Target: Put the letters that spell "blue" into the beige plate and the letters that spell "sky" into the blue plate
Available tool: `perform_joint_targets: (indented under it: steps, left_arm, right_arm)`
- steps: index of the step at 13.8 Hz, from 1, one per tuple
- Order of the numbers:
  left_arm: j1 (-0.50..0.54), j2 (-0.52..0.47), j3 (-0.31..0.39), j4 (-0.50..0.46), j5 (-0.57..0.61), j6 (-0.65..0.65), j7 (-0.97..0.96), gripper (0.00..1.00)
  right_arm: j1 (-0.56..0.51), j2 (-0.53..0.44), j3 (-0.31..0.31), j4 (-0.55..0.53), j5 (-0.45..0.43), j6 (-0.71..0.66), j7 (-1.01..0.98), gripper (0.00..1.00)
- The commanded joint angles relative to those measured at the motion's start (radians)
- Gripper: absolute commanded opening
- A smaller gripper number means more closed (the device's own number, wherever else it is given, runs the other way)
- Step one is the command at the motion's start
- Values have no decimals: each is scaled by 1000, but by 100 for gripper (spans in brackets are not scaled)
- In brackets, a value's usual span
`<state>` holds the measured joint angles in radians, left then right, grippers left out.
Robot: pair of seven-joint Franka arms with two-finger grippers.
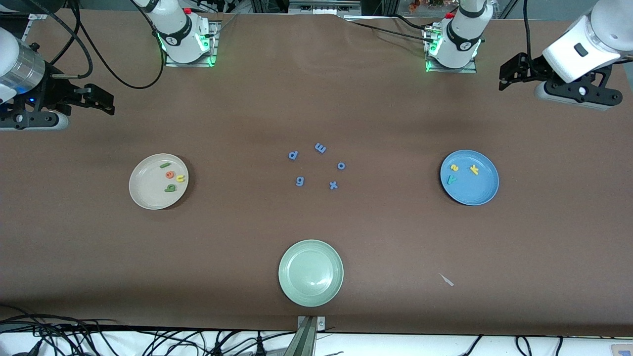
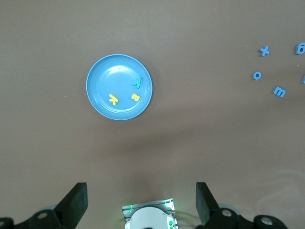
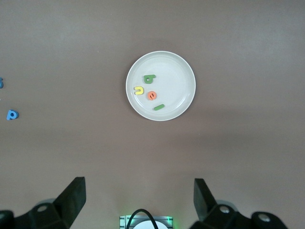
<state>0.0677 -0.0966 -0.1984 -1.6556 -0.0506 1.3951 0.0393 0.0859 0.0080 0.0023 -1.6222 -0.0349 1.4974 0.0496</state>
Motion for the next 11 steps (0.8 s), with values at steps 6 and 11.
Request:
perform_joint_targets:
  steps: [6, 11]
  left_arm:
    - [7, -29, 4, -26, 18, 1, -13, 100]
    - [7, -29, 4, -26, 18, -2, -13, 100]
  right_arm:
    - [-1, 12, 5, 28, 0, -16, 7, 100]
    - [-1, 12, 5, 28, 1, -16, 3, 100]
